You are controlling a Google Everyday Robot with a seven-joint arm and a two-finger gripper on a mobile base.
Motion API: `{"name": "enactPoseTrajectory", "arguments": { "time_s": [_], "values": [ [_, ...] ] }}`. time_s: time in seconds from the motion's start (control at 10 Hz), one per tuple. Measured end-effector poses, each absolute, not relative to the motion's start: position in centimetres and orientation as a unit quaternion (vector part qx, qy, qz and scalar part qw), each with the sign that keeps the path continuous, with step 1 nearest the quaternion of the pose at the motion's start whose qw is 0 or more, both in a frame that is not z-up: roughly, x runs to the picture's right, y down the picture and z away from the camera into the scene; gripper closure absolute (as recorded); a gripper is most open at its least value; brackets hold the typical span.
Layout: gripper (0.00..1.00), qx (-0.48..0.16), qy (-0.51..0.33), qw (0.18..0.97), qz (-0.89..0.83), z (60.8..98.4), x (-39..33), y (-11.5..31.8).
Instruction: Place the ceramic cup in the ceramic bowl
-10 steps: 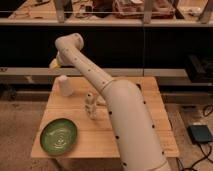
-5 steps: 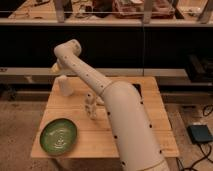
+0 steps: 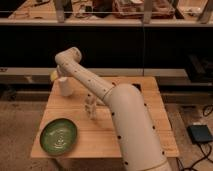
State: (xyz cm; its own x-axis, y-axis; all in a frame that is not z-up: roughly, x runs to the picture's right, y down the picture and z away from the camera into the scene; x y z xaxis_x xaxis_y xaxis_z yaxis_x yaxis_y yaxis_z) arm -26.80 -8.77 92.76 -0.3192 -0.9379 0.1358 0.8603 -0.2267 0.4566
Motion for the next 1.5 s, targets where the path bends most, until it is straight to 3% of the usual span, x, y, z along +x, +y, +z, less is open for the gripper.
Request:
{"name": "enactPoseTrajectory", "arguments": {
  "time_s": [1.5],
  "values": [
    [0.2, 0.109, -0.274, 0.564, -0.771, 94.7, -28.4, -7.3]
  ]
}}
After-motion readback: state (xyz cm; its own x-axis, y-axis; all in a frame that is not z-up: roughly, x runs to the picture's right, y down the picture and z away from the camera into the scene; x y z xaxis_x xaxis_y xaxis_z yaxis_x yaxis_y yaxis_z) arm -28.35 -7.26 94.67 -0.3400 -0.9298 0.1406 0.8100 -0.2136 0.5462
